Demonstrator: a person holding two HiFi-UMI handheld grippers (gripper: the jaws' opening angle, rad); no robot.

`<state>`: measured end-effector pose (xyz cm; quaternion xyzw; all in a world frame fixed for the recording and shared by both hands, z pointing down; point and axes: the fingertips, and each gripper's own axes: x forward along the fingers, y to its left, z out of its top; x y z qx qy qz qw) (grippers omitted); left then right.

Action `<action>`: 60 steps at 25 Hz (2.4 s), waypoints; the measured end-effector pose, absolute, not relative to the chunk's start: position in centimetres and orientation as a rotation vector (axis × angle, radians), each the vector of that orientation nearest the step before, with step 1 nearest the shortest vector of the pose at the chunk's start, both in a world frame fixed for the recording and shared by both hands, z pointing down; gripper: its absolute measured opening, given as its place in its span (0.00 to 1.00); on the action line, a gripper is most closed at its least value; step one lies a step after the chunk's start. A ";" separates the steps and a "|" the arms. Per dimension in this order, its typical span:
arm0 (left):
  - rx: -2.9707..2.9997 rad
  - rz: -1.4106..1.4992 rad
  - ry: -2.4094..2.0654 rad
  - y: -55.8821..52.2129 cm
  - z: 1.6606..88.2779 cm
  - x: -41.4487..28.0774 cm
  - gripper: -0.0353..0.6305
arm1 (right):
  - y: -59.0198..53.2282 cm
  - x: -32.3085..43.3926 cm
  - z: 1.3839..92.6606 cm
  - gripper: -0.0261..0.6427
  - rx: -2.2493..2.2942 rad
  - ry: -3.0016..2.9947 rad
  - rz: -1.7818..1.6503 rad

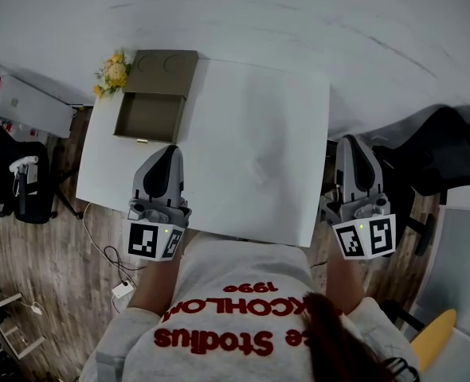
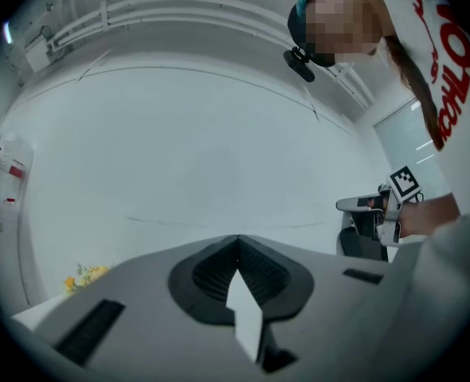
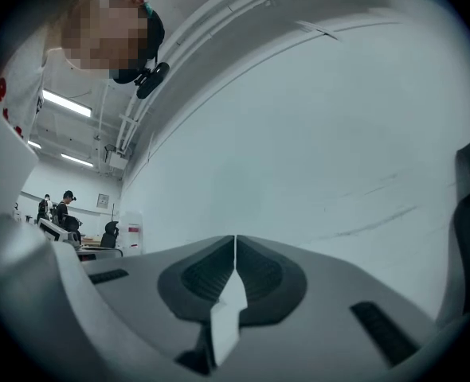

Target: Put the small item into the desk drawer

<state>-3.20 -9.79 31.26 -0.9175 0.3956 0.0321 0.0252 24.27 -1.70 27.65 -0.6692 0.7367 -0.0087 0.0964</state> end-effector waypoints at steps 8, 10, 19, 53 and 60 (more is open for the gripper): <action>-2.863 0.094 1.175 -10.8 31.2 -2.4 0.06 | -2.5 23.7 27.8 0.05 -1.989 2.187 -0.042; -2.874 0.100 1.149 -11.3 31.0 -2.2 0.06 | -2.5 23.5 27.5 0.05 -2.006 2.174 -0.040; -2.919 0.127 1.046 -13.2 30.7 -2.1 0.06 | -2.7 22.3 26.9 0.05 -2.078 2.131 -0.028; -3.189 -0.212 1.002 -14.7 46.0 0.0 0.06 | -6.4 12.7 57.8 0.22 -2.028 2.626 -0.998; -3.201 -0.236 1.000 -14.8 46.5 0.3 0.06 | -4.8 11.0 61.6 0.28 -1.986 2.751 -1.170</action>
